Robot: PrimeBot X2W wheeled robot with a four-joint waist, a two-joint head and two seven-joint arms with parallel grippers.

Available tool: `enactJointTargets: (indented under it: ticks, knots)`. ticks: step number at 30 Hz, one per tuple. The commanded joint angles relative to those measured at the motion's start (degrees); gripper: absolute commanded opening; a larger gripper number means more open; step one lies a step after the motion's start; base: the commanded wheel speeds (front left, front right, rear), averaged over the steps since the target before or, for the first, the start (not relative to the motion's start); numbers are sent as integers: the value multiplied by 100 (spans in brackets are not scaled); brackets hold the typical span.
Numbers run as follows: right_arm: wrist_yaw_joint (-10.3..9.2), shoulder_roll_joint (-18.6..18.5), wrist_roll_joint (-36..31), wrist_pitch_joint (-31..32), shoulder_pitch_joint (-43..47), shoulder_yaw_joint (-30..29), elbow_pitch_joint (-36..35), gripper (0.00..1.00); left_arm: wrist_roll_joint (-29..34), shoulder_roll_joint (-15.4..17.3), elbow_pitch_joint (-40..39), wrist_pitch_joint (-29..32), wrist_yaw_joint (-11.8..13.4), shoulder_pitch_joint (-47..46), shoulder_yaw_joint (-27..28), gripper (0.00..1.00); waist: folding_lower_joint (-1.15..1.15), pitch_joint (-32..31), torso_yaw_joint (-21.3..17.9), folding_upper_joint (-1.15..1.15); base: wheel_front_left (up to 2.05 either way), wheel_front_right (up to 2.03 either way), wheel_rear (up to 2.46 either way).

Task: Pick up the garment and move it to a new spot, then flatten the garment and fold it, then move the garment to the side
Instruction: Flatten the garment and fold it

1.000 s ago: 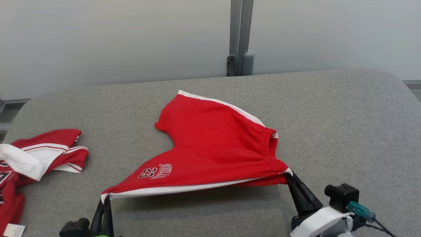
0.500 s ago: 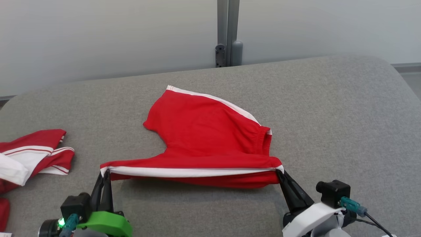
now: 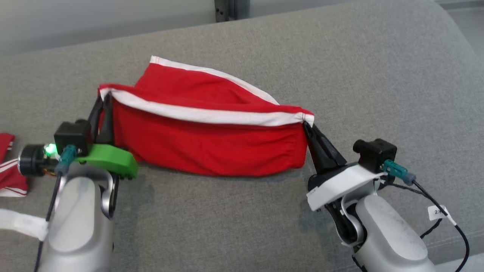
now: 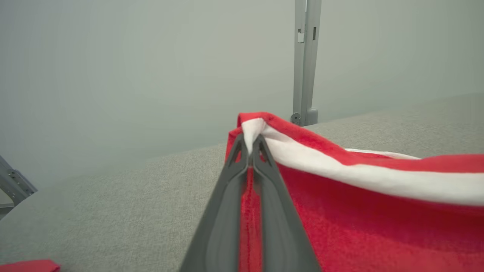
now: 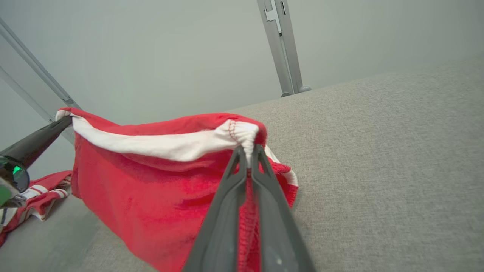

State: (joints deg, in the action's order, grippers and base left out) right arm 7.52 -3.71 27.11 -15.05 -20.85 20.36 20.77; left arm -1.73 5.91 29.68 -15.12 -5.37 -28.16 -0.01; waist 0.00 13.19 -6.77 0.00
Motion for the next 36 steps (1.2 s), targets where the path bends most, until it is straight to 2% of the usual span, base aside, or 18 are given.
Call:
enactJointTargets:
  ticks: [1, 6, 11, 25, 26, 27, 28, 29, 30, 36]
  knots:
    - [-6, 27, 31, -17, -166, -25, -22, 0, 66, 81, 41, -3, -14, -279, -11, 0, 0, 723, -417, 0, 0, 0, 0]
    - [-6, 65, 162, -17, -487, -55, 12, 0, 219, 219, 371, -3, -4, -957, -156, 0, 0, 1092, -546, 0, 0, 0, 0]
    - [-6, 79, 377, -17, -693, 23, -19, 0, 283, 332, 809, -4, 148, -1585, -194, 0, 0, 1384, -671, 0, 0, 0, 0]
    - [-6, 76, 536, -17, -882, 136, -339, 0, 351, 533, 1530, -3, 395, -2339, -354, 0, 0, 1724, -783, 0, 0, 0, 0]
    - [-6, 77, 510, -17, -887, 134, -353, 8, 330, 532, 1566, -3, 402, -2380, -360, 0, 0, 1734, -777, 0, 0, 0, 0]
    - [-6, 77, 505, -17, -889, 131, -359, 23, 319, 534, 1583, -3, 411, -2399, -371, 12, 0, 1740, -771, 0, 0, 0, 0]
    - [-6, 77, 498, -17, -889, 117, -366, 56, 304, 528, 1593, -3, 424, -2412, -382, 55, 0, 1742, -762, 0, 0, 0, 0]
    - [-6, 76, 467, -17, -885, 98, -371, 93, 292, 516, 1594, -3, 438, -2416, -390, 95, 0, 1739, -754, 0, 0, 0, 0]
    - [-6, 76, 449, -17, -878, 84, -374, 100, 286, 502, 1600, -3, 443, -2414, -402, 100, 0, 1734, -744, 0, 0, 0, 0]
    - [-6, 74, 458, -17, -838, -4, -330, 100, 177, 453, 1438, -3, 491, -2279, -393, 100, 0, 1665, -705, 0, 0, 0, 0]
